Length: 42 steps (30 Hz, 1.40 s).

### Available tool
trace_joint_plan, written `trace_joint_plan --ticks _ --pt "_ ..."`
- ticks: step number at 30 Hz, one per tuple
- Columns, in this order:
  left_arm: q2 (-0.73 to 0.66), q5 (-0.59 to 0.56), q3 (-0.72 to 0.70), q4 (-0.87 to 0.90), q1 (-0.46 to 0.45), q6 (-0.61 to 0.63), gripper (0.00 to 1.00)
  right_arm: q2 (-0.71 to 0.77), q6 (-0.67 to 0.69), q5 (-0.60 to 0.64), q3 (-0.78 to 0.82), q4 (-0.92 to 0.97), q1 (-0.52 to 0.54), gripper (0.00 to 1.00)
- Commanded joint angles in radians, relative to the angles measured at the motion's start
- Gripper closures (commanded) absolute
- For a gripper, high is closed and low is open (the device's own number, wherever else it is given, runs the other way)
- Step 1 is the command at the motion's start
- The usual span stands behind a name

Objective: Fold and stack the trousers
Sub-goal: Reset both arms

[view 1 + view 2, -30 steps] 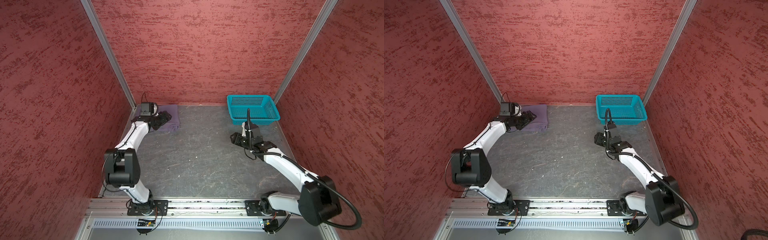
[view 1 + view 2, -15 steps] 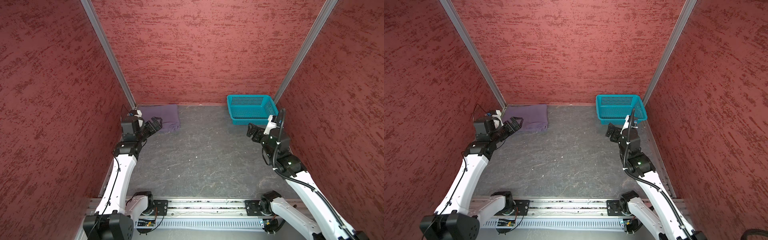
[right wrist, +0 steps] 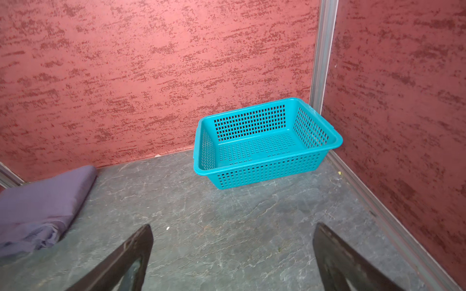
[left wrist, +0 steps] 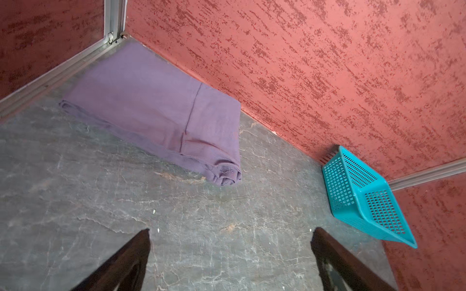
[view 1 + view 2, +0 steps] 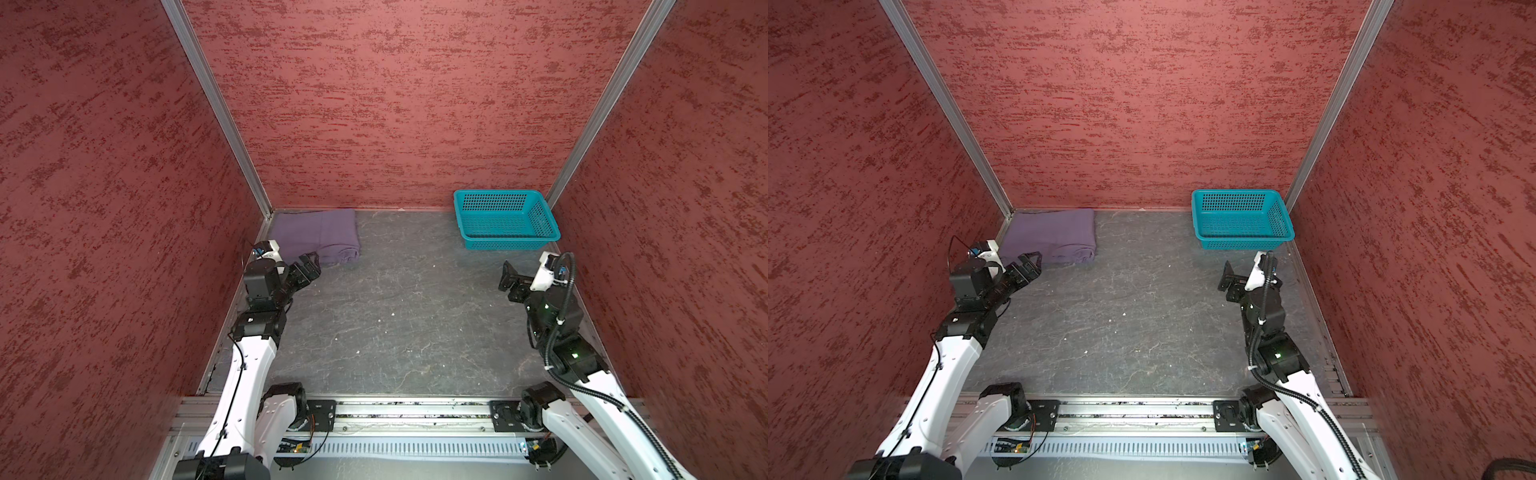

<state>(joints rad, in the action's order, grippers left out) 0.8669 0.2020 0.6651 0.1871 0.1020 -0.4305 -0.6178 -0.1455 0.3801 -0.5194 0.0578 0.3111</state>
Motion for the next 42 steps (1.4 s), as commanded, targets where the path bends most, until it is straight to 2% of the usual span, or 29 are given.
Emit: trace_joint_plan --ticks 1,7,13,16,23,30,34,37,38,39,42 --pt "-0.002 0.027 -0.065 -0.157 0.004 0.109 0.01 -0.014 0.142 -0.021 0.057 -0.168 -0.006 0.01" --pt "-0.055 -0.004 -0.2 -0.296 0.004 0.171 0.01 -0.138 0.154 -0.074 0.087 -0.189 -0.025 0.01" --pt "-0.017 -0.041 -0.289 -0.403 0.002 0.228 0.01 -0.215 0.126 -0.073 0.167 -0.327 -0.093 0.01" --pt "0.018 -0.077 -0.334 -0.488 0.002 0.243 0.01 -0.212 0.088 -0.102 0.231 -0.412 -0.145 0.01" --pt "0.161 -0.136 -0.381 -0.638 0.004 0.28 0.0 -0.234 0.064 -0.131 0.348 -0.473 -0.258 0.01" --pt "0.315 -0.151 -0.389 -0.835 0.016 0.299 0.01 -0.285 0.048 -0.13 0.336 -0.498 -0.333 0.01" --pt "0.442 -0.136 -0.371 -1.0 0.04 0.293 0.0 -0.413 0.017 -0.118 0.314 -0.645 -0.393 0.01" --pt "0.566 -0.093 -0.359 -1.137 0.04 0.331 0.0 -0.56 -0.028 -0.158 0.263 -0.762 -0.438 0.01" --pt "0.551 -0.085 -0.342 -1.068 0.016 0.361 0.01 -0.611 -0.035 -0.184 0.233 -0.772 -0.451 0.01" --pt "0.569 -0.1 -0.346 -1.096 -0.005 0.378 0.01 -0.658 -0.037 -0.206 0.201 -0.774 -0.459 0.01" --pt "0.686 -0.048 -0.386 -1.305 -0.014 0.407 0.0 -0.754 -0.053 -0.258 0.153 -0.841 -0.47 0.01"
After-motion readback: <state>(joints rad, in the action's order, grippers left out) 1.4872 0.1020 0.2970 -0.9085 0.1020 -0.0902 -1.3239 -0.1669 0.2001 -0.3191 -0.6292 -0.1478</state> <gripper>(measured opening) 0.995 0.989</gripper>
